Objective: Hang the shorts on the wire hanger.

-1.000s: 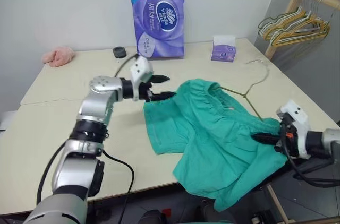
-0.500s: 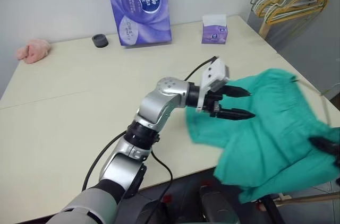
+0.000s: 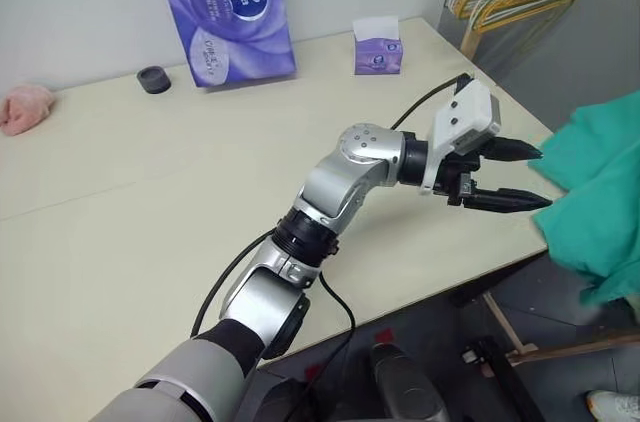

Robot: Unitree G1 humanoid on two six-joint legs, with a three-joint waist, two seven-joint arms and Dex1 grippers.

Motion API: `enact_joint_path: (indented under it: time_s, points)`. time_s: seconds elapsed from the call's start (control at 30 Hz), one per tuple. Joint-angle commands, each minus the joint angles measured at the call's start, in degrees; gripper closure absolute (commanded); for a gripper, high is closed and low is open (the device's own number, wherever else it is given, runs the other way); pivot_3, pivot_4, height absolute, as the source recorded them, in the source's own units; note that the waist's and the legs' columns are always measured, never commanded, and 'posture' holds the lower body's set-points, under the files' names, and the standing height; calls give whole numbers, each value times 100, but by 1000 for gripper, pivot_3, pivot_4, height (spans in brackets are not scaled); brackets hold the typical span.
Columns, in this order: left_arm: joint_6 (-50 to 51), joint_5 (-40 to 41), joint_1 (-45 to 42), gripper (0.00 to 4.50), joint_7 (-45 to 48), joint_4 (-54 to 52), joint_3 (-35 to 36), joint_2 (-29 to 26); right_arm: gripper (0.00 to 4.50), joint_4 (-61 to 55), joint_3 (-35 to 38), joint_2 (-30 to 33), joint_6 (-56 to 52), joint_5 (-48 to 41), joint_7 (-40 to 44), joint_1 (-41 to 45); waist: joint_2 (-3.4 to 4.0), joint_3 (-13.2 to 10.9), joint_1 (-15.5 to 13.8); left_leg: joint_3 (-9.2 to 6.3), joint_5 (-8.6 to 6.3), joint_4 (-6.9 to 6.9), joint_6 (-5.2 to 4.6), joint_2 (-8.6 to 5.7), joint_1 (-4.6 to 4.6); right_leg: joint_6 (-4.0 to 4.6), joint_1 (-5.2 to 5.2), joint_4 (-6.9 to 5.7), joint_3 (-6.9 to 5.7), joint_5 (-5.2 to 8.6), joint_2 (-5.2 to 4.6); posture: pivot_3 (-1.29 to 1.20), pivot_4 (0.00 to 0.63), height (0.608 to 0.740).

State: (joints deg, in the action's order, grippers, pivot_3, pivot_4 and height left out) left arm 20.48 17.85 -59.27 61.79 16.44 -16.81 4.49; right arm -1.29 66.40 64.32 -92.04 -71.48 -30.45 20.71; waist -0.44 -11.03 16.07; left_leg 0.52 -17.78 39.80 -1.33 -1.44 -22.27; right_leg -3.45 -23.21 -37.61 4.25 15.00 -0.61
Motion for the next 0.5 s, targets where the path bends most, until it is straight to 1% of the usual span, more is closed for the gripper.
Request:
enact_joint_path:
  time_s: [0.03,0.1,0.17,0.3,0.4,0.5]
  points:
    - [-346,145,-305,1124,-150,-85,248,236,4500,430,-70,392,14,605,-35,536,15,-8,-5,7,-1,0,-2,-2,1,-5,-1,0,4,-1,-1,-422,211,740]
    - [-490,98,-342,1124,-213,-19,277,298,4500,663,-183,448,9,916,78,772,15,-8,-5,9,-2,-1,-3,-2,3,-7,-1,1,9,-1,-1,-415,206,740]
    - [-877,-93,-411,1124,-325,79,229,373,4500,1242,-473,618,273,1360,410,831,16,-8,-9,11,-2,-10,-3,-1,9,-7,-1,2,12,0,0,-404,200,740]
    - [-1202,-196,-462,1124,-351,215,156,450,4500,1984,-975,913,602,1962,1169,900,15,-8,-8,37,-2,-25,-3,-1,27,-10,0,8,39,-1,0,-394,194,740]
    - [-1328,-168,-656,1124,-441,365,185,653,4500,2941,-1587,1242,971,2467,1994,804,19,-6,-3,87,-5,-54,-8,-3,52,-25,-1,16,88,-6,3,-379,186,740]
    - [-1513,-160,-869,1124,-469,580,192,790,4500,3364,-1976,1374,1177,2802,2534,848,22,-3,13,120,-9,-83,-23,-1,61,-48,-1,58,124,-19,4,-363,178,740]
